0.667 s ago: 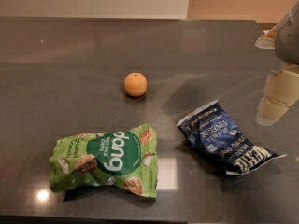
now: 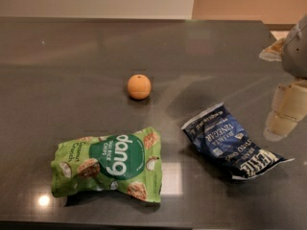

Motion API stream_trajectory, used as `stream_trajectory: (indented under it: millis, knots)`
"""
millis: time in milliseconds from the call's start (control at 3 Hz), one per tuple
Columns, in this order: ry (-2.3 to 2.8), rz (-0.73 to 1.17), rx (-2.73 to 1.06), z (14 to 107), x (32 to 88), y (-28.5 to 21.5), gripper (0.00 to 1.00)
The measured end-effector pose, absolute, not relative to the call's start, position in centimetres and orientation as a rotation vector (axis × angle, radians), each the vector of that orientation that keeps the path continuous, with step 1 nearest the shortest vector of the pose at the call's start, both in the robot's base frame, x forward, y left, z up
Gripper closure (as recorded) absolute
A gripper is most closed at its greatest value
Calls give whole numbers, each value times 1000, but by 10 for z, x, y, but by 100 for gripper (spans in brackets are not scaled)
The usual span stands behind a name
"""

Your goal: Move blue chip bag near orange

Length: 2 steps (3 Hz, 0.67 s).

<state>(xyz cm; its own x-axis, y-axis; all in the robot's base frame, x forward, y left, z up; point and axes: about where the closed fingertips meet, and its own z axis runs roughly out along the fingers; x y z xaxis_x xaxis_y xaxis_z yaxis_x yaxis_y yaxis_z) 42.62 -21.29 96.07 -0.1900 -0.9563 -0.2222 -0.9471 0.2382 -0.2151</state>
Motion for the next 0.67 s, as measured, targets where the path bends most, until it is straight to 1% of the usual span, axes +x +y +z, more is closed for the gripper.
stream_trajectory:
  millis: [667]
  knots:
    - [2181, 113, -1804, 920, 389, -209, 0]
